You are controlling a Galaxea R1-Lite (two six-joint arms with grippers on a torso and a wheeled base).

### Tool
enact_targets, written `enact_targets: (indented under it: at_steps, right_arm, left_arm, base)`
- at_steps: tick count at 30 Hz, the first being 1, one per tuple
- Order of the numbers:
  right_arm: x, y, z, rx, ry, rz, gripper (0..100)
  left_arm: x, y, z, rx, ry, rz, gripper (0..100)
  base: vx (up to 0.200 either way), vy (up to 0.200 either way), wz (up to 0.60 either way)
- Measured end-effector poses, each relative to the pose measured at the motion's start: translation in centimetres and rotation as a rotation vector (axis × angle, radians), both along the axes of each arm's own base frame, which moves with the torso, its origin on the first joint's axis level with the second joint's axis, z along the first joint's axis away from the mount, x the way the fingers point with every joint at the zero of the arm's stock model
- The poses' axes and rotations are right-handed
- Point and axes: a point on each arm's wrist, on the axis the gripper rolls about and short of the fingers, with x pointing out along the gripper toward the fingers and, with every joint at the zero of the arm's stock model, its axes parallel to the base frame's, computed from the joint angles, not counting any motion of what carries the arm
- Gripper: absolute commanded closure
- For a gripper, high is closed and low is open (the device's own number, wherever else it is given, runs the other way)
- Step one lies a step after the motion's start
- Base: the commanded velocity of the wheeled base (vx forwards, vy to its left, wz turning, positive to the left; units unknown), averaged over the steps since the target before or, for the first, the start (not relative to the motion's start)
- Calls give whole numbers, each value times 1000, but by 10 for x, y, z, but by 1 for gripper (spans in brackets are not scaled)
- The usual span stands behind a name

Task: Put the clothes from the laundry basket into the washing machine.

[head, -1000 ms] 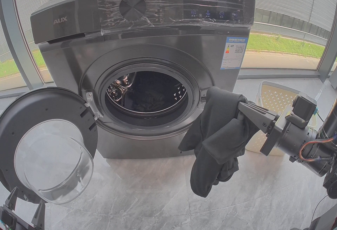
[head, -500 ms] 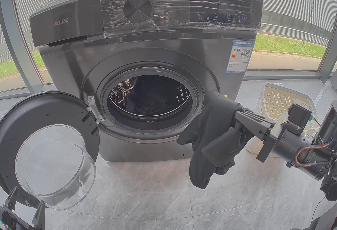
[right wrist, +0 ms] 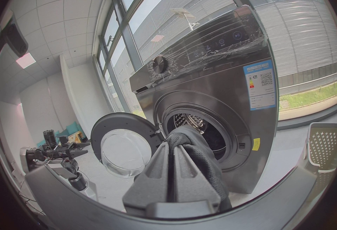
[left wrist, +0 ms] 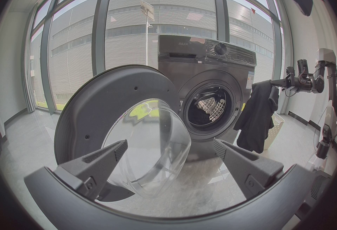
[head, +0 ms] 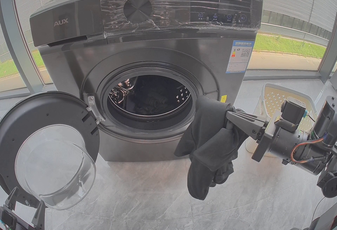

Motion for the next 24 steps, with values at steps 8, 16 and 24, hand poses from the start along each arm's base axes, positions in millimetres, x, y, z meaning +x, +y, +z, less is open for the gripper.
enact_targets:
  at_steps: [8,16,24]
  right_arm:
    - [-2,-5,-7,4,51,28,100]
    - [-3,-7,-14,-3,150,1,100]
    - [-6,-14,-11,12,142,-14,100]
  left_arm:
    - [0,0,0,4,0,0,0]
    - [0,0,0,11,0,1,0]
    - [0,0,0,12,0,2,0]
  base:
    - [0,0,0]
    - [0,0,0]
    - [0,0,225]
